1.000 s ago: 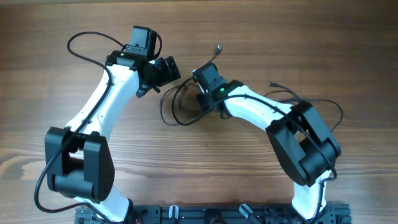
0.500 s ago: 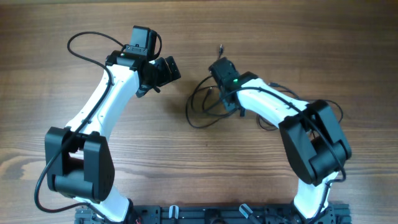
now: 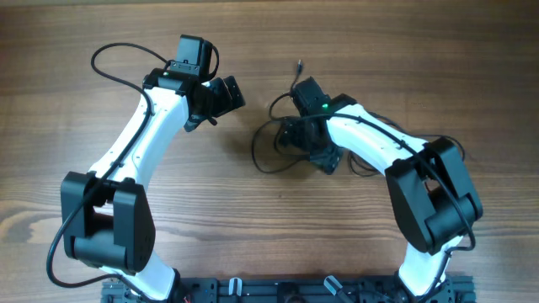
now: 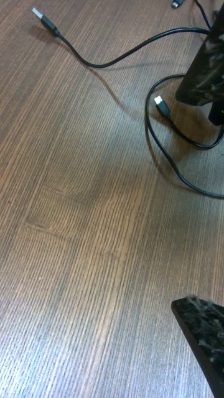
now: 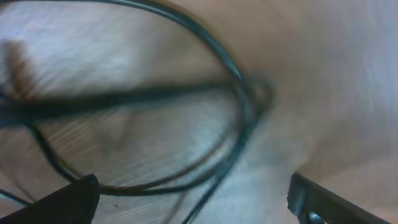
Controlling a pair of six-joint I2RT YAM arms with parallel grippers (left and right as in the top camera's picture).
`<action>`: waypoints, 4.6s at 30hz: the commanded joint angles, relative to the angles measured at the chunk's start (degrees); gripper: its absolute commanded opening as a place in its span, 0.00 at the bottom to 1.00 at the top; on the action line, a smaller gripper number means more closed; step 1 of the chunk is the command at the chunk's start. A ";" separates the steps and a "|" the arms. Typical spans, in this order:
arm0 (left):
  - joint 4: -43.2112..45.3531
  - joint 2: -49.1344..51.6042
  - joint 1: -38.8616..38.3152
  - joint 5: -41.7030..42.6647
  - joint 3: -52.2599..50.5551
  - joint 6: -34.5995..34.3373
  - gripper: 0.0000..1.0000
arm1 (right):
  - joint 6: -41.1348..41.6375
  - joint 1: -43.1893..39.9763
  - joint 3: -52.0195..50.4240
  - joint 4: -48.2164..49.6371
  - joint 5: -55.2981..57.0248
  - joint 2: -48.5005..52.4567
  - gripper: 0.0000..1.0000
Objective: Untangle cables
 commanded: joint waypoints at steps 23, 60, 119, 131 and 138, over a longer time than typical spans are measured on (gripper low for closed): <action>-0.02 0.33 -0.09 -0.57 0.37 1.29 1.00 | 2.40 -0.15 -4.11 -1.03 16.22 2.16 0.04; -0.02 0.33 -0.09 -0.57 0.37 1.29 1.00 | -48.06 -85.13 3.69 23.06 11.19 -6.08 0.04; -0.02 0.33 -0.09 -0.57 0.37 1.29 1.00 | -53.59 -35.78 -19.32 14.34 -28.48 -20.52 0.05; -2.08 0.33 -0.09 -0.57 0.37 1.29 1.00 | -29.68 -12.61 -18.56 11.87 4.52 -25.05 0.98; -4.22 0.35 -0.09 -0.57 0.37 1.27 1.00 | -21.38 -25.38 -15.93 -9.97 16.39 -37.35 1.00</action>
